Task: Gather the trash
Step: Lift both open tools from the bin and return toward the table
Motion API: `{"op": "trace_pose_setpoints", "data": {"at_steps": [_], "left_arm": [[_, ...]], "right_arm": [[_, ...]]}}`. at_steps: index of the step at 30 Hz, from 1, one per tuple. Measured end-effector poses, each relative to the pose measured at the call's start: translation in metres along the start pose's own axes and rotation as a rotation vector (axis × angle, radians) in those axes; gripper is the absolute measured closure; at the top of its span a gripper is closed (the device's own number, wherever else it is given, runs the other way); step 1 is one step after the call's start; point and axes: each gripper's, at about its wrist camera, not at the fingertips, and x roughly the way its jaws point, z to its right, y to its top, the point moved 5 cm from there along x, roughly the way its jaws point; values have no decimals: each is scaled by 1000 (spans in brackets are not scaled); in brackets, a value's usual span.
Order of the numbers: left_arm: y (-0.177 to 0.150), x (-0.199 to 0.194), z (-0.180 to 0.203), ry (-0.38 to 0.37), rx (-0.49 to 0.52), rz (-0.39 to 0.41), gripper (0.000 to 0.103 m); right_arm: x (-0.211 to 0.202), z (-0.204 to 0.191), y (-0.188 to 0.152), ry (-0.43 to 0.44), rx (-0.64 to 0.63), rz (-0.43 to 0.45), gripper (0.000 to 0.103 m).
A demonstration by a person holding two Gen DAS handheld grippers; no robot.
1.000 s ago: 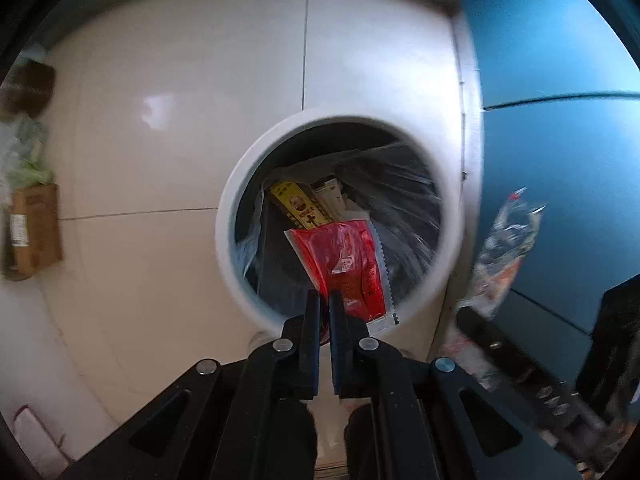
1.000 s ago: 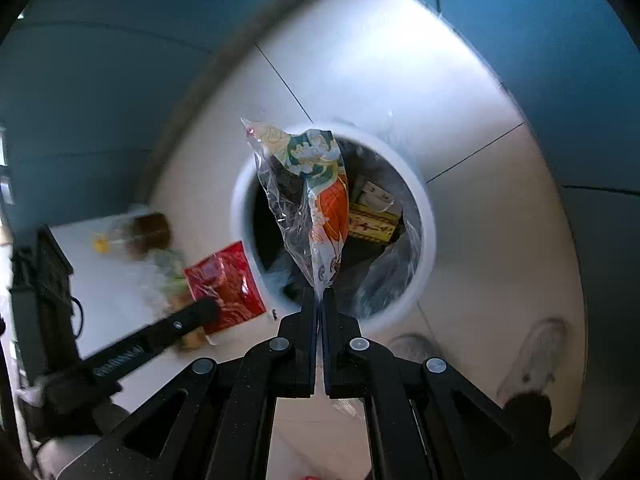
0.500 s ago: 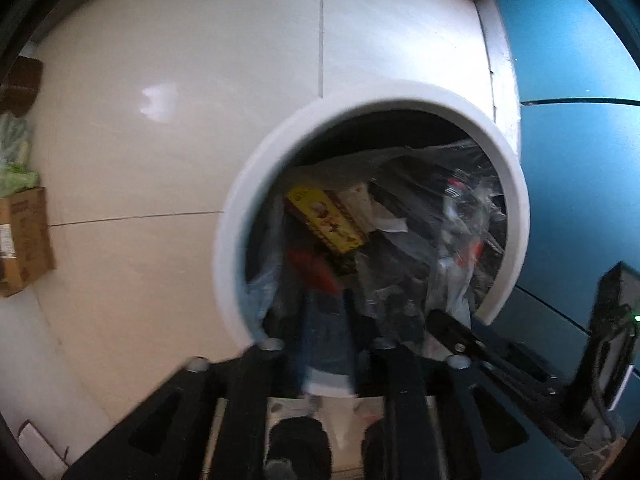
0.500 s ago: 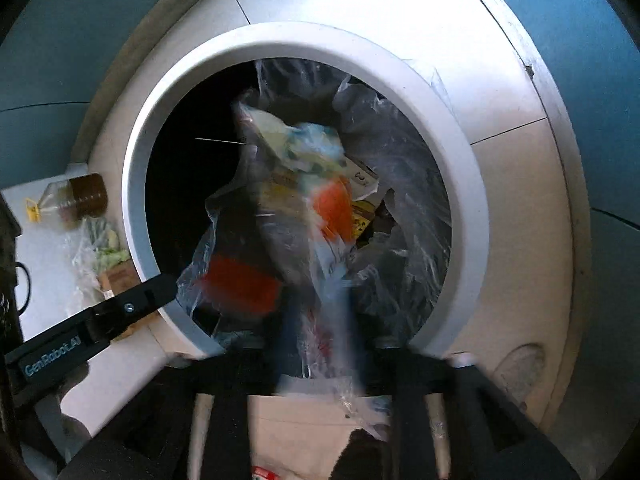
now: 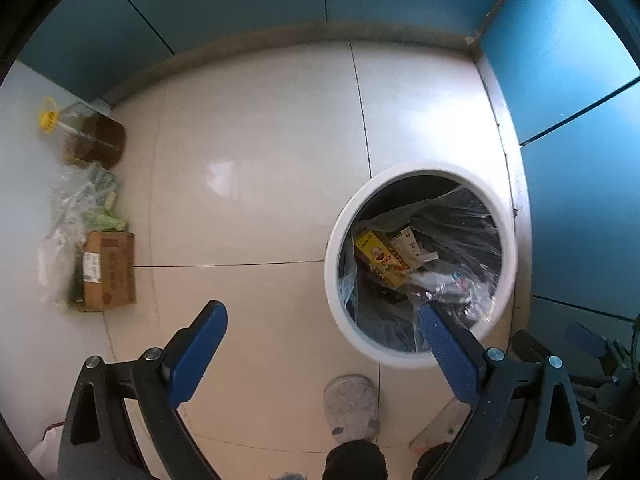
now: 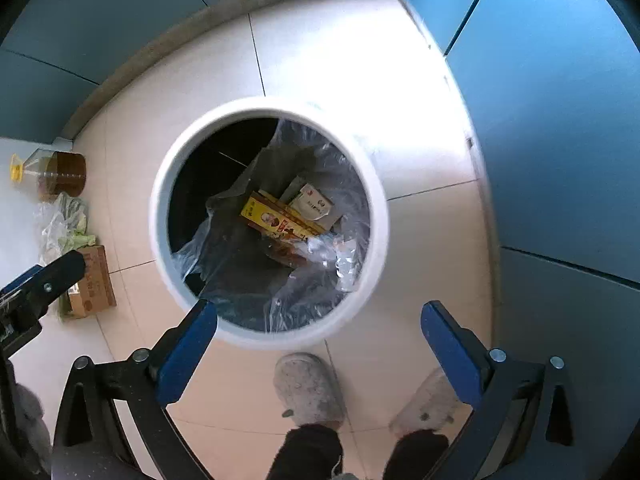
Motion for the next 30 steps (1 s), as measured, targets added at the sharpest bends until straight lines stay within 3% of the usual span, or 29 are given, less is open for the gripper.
{"op": "trace_pose_setpoints", "data": {"at_steps": [22,26,30], "left_arm": [[-96,-322,6,-52,-1,158,5],[-107,-363,7,-40,28,192,5],[-112,-407,17,15,63,256,5]], "right_arm": [[-380,-2,-118,1,-64,265,0],[-436,1,-138,33,-58,305,0],[-486,15,-156,129,1,344,0]]}}
